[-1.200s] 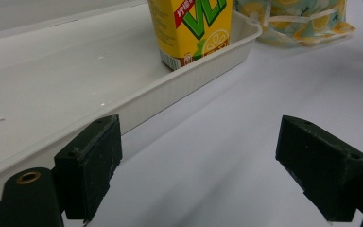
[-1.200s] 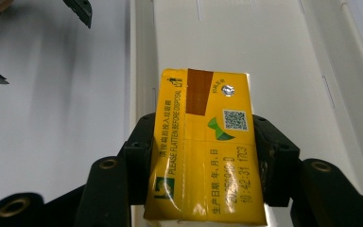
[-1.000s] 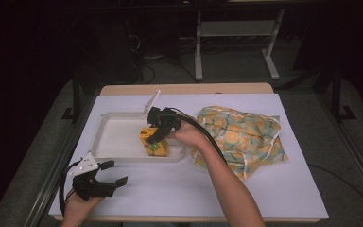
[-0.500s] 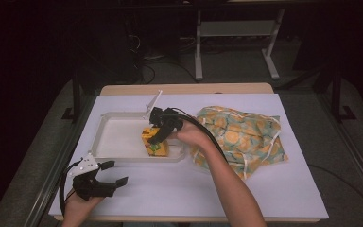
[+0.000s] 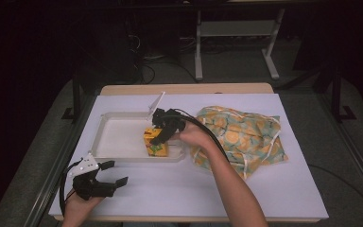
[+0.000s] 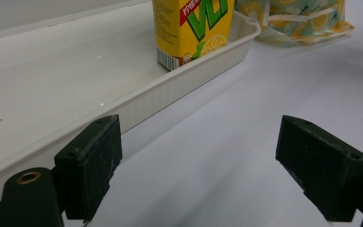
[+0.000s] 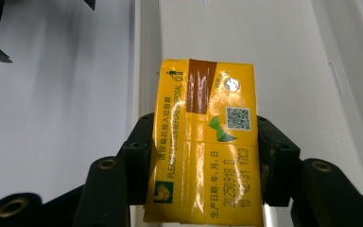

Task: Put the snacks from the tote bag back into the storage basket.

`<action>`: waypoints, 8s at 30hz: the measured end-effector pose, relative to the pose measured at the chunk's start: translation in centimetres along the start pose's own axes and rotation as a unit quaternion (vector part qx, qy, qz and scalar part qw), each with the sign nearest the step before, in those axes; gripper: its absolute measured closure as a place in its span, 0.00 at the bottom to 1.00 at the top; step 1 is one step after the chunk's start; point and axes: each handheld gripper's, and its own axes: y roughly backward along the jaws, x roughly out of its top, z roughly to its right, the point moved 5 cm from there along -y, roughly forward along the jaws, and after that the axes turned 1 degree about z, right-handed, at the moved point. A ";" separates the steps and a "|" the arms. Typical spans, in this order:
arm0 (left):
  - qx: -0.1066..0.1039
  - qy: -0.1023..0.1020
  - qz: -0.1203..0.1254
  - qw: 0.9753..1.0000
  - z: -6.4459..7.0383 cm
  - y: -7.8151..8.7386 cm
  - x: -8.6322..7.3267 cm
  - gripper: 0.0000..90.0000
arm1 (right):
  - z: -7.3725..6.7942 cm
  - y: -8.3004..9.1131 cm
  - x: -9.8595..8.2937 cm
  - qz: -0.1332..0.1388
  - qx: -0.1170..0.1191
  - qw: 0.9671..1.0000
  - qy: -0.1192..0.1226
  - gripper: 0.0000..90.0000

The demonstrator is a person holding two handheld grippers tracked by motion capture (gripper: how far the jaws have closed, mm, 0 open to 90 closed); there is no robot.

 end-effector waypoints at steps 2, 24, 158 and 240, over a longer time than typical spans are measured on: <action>0.000 0.000 -0.002 1.000 0.0 0.0 0.0 0.16 | 0.0 0.0 -0.1 0.003 0.002 1.000 0.000 0.54; -0.002 0.004 0.000 1.000 0.1 -0.2 0.0 0.16 | -0.5 0.0 -0.4 0.011 0.002 1.000 0.016 0.53; 0.000 0.003 -0.010 1.000 -0.2 -0.7 -0.3 0.16 | -1.9 10.0 -7.9 0.082 -0.078 0.990 -0.089 0.40; 0.005 -0.003 -0.015 1.000 0.2 -1.0 -0.4 0.16 | -9.2 12.3 -23.1 0.101 -0.107 0.968 -0.203 0.36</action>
